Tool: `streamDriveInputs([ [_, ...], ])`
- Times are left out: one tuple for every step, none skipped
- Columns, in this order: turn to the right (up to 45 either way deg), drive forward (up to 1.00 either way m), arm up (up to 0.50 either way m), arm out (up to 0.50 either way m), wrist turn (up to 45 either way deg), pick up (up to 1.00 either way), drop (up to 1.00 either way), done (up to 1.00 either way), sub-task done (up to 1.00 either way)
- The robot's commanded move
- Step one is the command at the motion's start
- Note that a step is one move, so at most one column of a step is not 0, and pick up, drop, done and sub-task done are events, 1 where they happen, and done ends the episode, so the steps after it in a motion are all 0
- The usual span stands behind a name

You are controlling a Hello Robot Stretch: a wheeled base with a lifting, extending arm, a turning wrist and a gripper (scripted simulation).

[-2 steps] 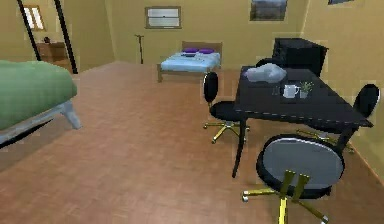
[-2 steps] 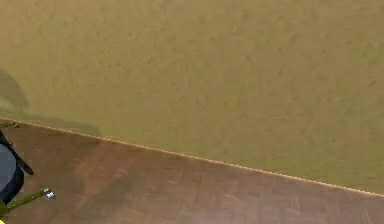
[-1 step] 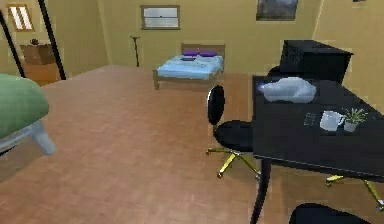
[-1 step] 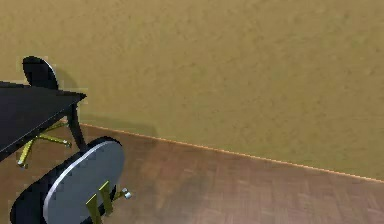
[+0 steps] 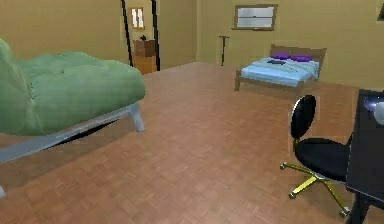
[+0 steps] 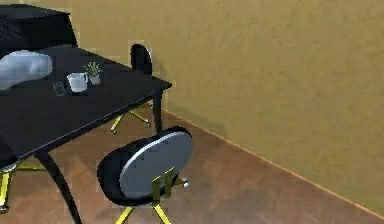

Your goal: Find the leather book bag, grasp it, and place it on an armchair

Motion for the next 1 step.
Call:
streamDriveInputs([
  [0.0,1.0,0.0,0.0,0.0,0.0,0.0,0.0,0.0],
])
